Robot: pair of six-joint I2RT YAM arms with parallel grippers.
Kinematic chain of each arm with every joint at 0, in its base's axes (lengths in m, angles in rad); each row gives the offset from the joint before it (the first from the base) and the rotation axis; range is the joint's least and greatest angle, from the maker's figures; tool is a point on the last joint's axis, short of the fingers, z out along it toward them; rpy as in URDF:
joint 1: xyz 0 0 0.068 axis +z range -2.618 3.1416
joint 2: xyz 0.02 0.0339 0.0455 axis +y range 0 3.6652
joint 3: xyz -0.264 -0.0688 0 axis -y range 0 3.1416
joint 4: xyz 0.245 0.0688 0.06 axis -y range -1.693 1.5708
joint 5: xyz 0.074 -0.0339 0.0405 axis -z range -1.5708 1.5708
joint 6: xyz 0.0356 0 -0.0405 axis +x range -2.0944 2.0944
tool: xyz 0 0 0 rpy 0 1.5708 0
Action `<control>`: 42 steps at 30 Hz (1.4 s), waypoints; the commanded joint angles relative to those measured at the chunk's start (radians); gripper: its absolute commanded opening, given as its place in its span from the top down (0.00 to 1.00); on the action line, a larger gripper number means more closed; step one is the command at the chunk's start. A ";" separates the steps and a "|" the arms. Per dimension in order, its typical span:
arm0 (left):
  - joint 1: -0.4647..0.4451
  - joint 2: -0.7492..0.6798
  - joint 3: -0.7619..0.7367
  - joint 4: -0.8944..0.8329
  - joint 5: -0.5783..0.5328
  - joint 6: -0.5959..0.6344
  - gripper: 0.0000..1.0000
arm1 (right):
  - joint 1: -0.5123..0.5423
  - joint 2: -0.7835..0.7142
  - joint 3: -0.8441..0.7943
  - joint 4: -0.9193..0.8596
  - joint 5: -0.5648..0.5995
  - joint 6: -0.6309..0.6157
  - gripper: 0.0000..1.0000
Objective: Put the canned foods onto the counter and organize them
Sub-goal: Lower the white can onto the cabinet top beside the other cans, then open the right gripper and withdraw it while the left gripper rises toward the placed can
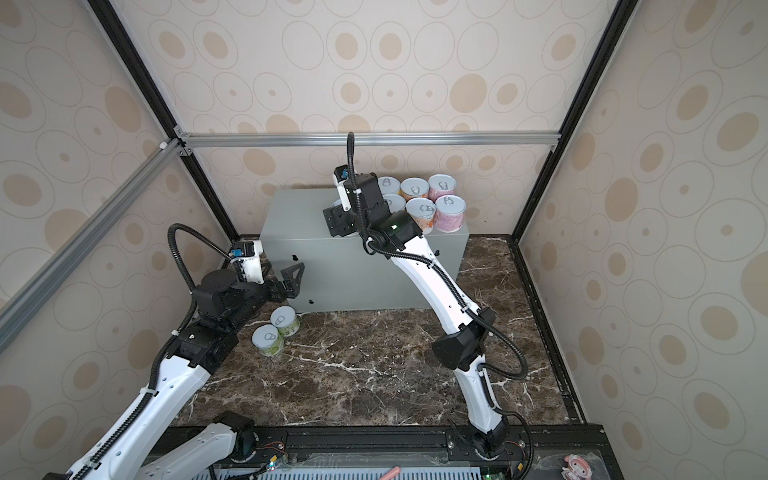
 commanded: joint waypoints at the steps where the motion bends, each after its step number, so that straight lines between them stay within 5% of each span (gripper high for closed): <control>1: 0.000 -0.008 0.005 0.023 0.010 0.002 0.01 | -0.004 -0.008 0.023 0.020 -0.009 -0.002 0.09; 14: 0.002 -0.017 0.011 0.029 0.029 0.004 0.01 | -0.003 -0.071 0.018 0.055 -0.047 0.006 0.04; 29: -0.003 0.021 0.136 -0.022 0.070 0.007 0.04 | 0.031 -0.321 -0.164 0.106 -0.098 -0.005 0.02; 35: -0.006 0.067 0.220 -0.063 0.127 0.034 0.17 | 0.032 -0.520 -0.459 0.171 -0.149 -0.022 0.01; 42: -0.008 0.158 0.339 -0.122 0.219 0.057 0.31 | 0.031 -0.839 -0.994 0.374 -0.235 0.010 0.01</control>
